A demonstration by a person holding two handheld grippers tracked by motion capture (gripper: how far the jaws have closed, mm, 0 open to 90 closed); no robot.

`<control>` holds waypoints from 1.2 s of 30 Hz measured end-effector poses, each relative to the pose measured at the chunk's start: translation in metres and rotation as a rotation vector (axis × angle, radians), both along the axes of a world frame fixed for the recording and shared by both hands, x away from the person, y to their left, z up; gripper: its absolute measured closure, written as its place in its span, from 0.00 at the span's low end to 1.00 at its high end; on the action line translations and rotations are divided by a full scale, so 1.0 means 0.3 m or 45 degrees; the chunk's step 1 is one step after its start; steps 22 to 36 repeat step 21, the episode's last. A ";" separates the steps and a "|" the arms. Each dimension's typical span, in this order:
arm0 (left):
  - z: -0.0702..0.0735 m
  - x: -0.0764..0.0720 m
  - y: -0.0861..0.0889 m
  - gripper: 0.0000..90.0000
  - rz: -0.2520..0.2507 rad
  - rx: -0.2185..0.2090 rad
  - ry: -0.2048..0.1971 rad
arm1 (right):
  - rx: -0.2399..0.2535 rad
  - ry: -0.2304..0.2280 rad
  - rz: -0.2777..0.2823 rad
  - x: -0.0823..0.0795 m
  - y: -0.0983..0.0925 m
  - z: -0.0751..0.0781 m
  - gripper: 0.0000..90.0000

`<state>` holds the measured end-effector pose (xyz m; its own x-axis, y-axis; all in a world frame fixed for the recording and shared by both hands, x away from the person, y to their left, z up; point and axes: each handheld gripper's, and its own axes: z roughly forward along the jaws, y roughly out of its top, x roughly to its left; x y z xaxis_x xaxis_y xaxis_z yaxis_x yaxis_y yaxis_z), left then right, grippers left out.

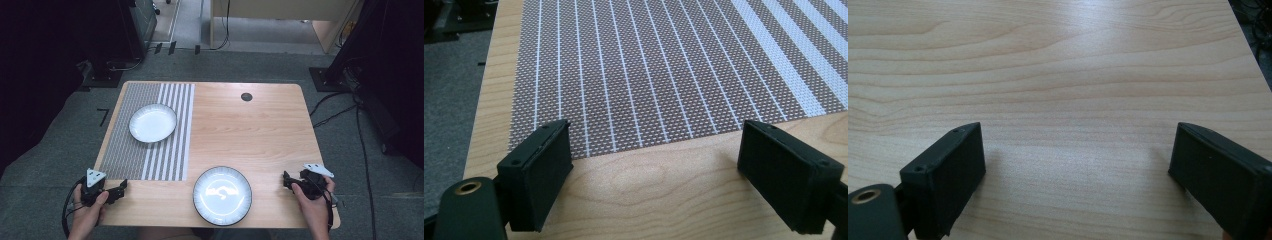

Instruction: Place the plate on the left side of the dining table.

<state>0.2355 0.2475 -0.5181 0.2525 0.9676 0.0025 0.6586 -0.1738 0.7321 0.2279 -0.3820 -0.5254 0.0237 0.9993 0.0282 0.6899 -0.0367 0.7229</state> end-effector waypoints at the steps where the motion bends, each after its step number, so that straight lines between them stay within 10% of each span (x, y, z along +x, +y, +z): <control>1: 0.000 0.000 0.000 0.15 0.000 0.000 0.000 | 0.000 0.000 0.000 0.000 0.000 0.000 0.08; 36: 0.000 -0.001 -0.003 0.15 -0.020 0.002 0.001 | 0.080 -0.026 -0.060 -0.014 -0.007 0.003 0.08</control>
